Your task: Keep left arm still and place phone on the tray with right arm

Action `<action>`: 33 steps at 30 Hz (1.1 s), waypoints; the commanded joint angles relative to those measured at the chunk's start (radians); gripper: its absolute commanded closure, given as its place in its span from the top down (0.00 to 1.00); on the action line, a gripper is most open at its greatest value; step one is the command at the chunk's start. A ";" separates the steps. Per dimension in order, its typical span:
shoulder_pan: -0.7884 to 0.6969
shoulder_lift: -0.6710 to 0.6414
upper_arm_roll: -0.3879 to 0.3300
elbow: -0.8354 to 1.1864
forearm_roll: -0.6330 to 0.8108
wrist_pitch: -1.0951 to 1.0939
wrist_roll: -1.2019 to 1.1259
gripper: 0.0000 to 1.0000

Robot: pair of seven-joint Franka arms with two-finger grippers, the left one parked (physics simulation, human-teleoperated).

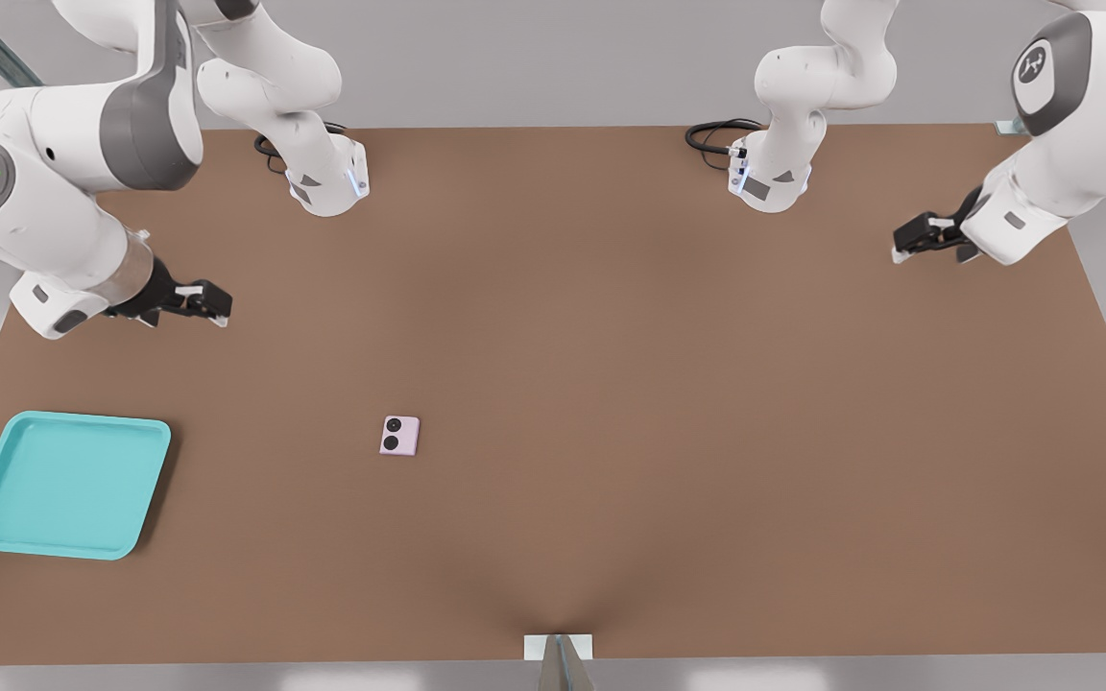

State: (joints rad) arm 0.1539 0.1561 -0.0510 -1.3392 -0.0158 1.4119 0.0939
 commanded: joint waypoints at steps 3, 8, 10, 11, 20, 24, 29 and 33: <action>0.006 0.025 0.005 0.011 0.056 0.070 0.000 1.00; 0.128 0.189 0.026 -0.184 0.040 0.473 0.043 1.00; 0.124 0.224 0.028 -0.302 0.042 0.631 0.052 1.00; 0.118 0.270 0.028 -0.304 0.042 0.667 0.070 1.00; 0.131 0.519 0.059 -0.302 0.047 0.929 0.354 1.00; 0.138 0.562 0.076 -0.345 0.048 1.019 0.356 1.00; 0.136 0.524 0.091 -0.440 0.045 1.059 0.359 1.00; 0.138 0.534 0.091 -0.443 0.045 1.082 0.360 1.00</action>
State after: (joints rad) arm 0.2930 0.6893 0.0397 -1.7825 0.0279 2.4387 0.3381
